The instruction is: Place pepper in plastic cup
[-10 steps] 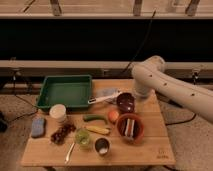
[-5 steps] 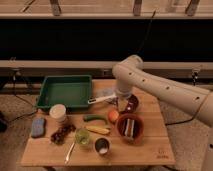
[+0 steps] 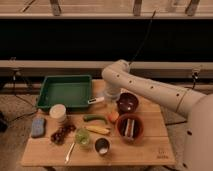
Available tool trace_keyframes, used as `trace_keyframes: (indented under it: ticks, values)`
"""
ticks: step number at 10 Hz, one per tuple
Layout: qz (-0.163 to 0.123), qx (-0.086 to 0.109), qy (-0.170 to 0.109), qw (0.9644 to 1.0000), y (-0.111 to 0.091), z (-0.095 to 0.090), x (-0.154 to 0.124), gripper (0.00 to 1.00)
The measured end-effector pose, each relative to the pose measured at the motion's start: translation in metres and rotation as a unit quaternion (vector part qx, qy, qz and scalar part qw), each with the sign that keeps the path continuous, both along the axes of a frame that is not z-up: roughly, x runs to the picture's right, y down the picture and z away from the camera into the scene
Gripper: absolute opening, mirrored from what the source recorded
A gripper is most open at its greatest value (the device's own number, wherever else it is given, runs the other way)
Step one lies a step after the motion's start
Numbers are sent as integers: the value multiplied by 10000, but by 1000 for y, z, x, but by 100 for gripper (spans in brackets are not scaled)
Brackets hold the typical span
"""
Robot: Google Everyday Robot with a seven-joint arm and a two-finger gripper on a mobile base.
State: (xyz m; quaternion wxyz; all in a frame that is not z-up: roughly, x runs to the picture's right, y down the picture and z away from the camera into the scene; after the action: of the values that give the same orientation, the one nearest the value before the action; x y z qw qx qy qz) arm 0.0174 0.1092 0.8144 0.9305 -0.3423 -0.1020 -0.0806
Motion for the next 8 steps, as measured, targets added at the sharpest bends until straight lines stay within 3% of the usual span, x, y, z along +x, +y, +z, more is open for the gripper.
trace_keyframes:
  ticks: [5, 8]
  values:
    - [19, -380, -61, 9993, 25, 19, -28, 65]
    - [-18, -462, -38, 9989, 36, 24, -48, 65]
